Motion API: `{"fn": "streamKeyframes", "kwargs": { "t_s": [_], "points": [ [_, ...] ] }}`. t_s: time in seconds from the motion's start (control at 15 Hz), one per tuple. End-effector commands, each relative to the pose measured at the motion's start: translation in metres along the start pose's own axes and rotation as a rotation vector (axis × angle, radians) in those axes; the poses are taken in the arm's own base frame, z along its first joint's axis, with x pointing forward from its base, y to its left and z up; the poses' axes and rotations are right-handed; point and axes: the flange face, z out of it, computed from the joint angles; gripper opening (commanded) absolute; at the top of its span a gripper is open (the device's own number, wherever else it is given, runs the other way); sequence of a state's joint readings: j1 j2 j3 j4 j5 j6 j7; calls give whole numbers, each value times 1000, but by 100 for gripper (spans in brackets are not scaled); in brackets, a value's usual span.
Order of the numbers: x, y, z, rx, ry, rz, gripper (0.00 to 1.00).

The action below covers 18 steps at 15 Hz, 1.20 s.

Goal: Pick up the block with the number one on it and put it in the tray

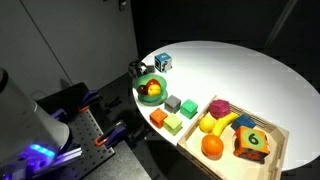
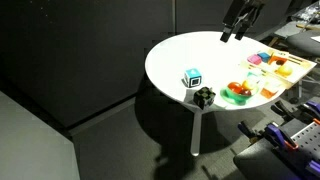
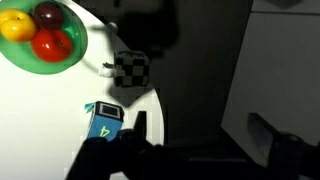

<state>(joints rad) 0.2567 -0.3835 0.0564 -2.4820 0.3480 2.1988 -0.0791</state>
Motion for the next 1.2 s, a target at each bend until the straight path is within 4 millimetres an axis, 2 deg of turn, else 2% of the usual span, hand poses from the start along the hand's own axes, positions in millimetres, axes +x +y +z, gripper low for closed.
{"fn": "streamKeyframes", "kwargs": {
  "t_s": [0.0, 0.2, 0.73, 1.13],
  "points": [
    [0, 0, -1, 0, 0, 0, 100],
    [0, 0, -1, 0, 0, 0, 100],
    [23, 2, -4, -31, 84, 35, 100],
    [46, 9, 27, -153, 190, 35, 100]
  ]
}}
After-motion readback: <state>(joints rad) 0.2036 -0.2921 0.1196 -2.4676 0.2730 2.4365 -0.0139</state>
